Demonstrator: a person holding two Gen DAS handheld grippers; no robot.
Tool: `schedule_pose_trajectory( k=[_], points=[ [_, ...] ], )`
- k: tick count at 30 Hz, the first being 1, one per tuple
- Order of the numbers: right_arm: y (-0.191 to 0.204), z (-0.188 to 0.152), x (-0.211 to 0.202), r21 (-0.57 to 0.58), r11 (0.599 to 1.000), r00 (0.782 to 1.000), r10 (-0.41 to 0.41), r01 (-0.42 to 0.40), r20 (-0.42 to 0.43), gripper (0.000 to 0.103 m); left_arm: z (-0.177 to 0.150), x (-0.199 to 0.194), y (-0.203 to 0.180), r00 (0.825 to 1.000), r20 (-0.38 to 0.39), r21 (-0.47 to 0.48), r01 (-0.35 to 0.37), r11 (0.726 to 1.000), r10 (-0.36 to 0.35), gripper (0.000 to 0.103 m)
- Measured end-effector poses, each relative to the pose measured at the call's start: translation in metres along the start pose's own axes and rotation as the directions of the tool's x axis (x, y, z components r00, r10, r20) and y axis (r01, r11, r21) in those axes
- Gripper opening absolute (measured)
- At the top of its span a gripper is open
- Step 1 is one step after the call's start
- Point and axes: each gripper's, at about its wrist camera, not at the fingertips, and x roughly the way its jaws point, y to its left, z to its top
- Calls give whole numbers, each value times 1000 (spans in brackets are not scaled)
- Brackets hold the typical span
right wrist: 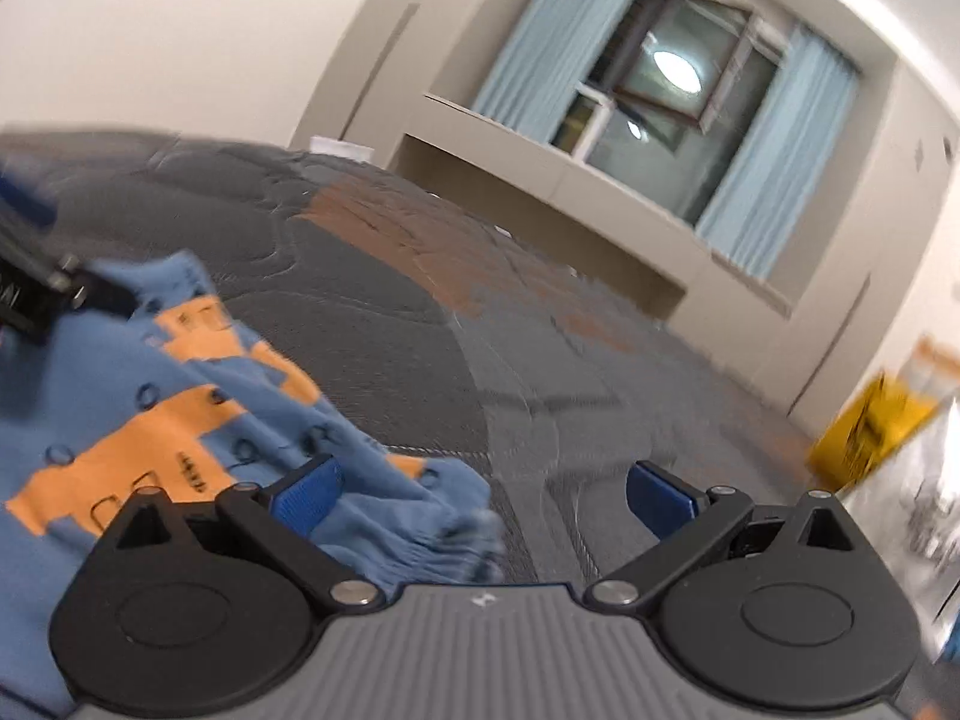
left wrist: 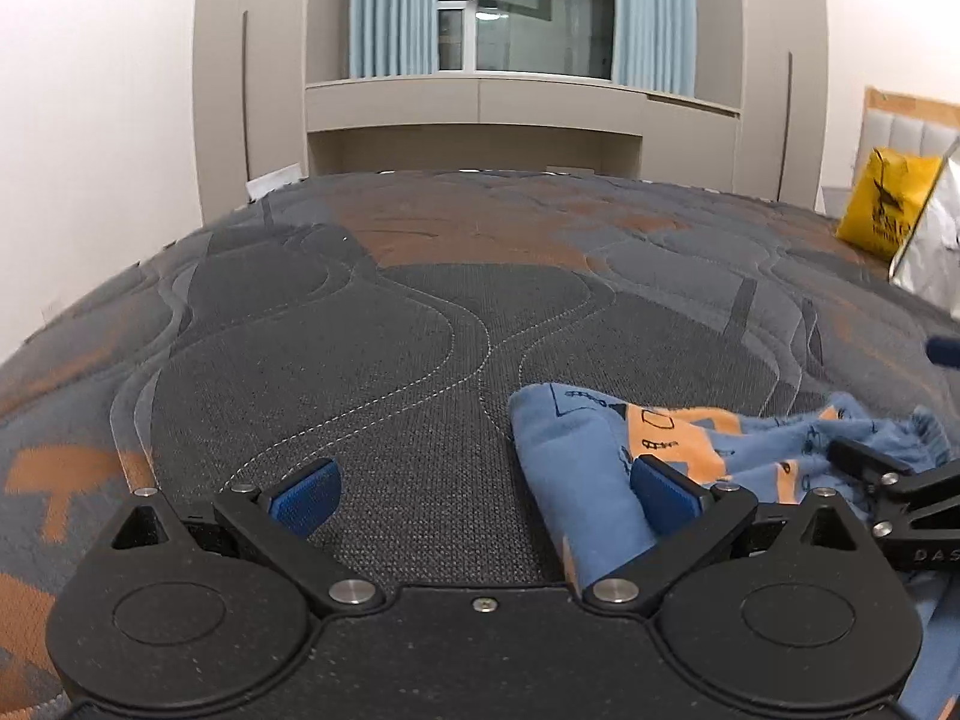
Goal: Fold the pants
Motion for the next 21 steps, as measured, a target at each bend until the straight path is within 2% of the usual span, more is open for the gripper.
schedule_pose_trajectory(
  k=[5, 11, 16, 19, 21],
  points=[
    [-13, -2, -25, 36, 999, 999, 1, -3, 46, 103, -1, -14, -5, 999, 18, -5, -38, 999, 39, 102],
    [-16, -8, -81, 111, 992, 993, 40, -52, 108, 103, -2, -40, -17, 998, 44, -5, -50, 999, 50, 102],
    [-4, -20, -93, 125, 990, 997, 57, -64, 60, 103, -12, -58, -30, 999, 41, 18, -35, 999, 34, 102],
    [-1, -35, -90, 127, 991, 999, 38, -37, -7, 103, -26, -53, -33, 999, 16, 26, -51, 998, 51, 102],
    [-2, -41, -93, 146, 989, 999, 34, -31, -15, 103, -36, -48, -30, 998, -6, 6, -57, 998, 57, 103]
  ],
)
